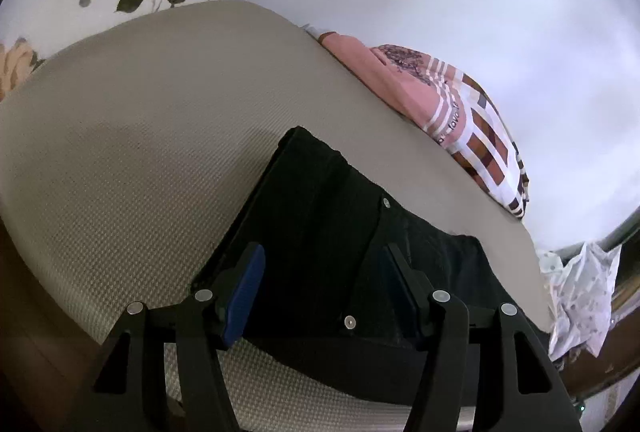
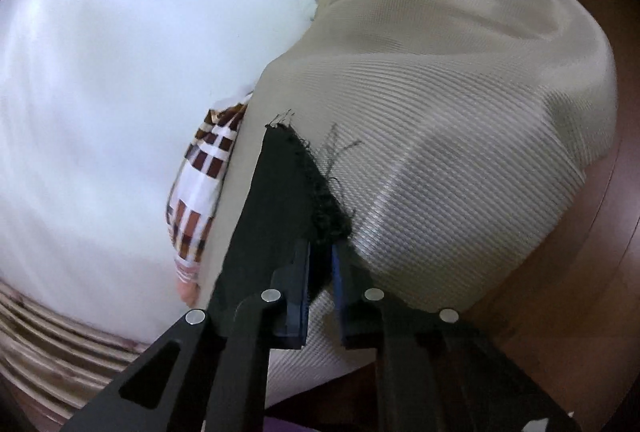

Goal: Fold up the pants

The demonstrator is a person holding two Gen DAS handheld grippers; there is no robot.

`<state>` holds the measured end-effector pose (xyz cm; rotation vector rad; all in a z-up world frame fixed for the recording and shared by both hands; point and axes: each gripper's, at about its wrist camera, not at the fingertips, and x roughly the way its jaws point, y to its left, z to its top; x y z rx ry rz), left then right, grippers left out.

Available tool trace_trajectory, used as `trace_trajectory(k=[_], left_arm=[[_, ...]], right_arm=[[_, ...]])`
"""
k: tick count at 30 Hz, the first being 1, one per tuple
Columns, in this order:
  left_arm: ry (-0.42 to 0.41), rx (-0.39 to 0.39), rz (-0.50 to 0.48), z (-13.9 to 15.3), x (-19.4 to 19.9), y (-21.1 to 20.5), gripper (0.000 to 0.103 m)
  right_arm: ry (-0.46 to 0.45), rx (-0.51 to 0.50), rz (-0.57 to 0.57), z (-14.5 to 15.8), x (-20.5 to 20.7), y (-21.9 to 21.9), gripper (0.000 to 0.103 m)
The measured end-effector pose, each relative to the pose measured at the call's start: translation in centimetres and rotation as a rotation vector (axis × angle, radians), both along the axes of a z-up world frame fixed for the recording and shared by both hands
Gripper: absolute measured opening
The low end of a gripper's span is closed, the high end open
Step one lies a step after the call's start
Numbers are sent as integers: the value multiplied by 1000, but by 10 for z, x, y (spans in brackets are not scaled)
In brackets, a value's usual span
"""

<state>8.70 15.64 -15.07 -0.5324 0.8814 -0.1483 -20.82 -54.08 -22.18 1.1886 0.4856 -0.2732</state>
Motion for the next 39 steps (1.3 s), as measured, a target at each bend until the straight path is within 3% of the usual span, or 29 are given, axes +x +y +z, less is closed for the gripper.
trace_trajectory(k=[6,9,12,14,15,17,19,21,25,33,36,39], left_arm=[[1,5,-3,0,-1,-1,63],[0,15,-8,1,-2,-3,63],[0,14,-11,-1,-3,-5,66],[11,10,-10,-4,-2,-6,67],[15,12,-9,-5,-2,-6,67],[16,17,-12,-5,-2,-7,67],[16,21,-17,-5,-2,-8,69],[21,20,-17,-5,0,-9,69],[15,19,-15,-5,0,-10,71],[13,16,-28,-5,0,-11,71],[9,7,-33,-5,-2,-9,71],[10,14,-46,-4,-3,-11,71]], right_arm=[[0,-107,18,33,13,5,6],[-49,-153,39,50,20,8,6],[26,-228,49,42,21,7,5],[99,-151,40,10,18,-1,5],[93,-129,40,2,16,-1,4],[36,-94,26,-3,8,-3,5],[-55,21,-3,-12,-2,-10,11],[-55,51,-29,-16,-7,-14,19],[-91,56,-34,-13,-2,-12,27],[-41,-7,65,-4,37,21,26],[-2,-2,32,-11,34,16,8],[40,-41,48,-6,36,17,6]])
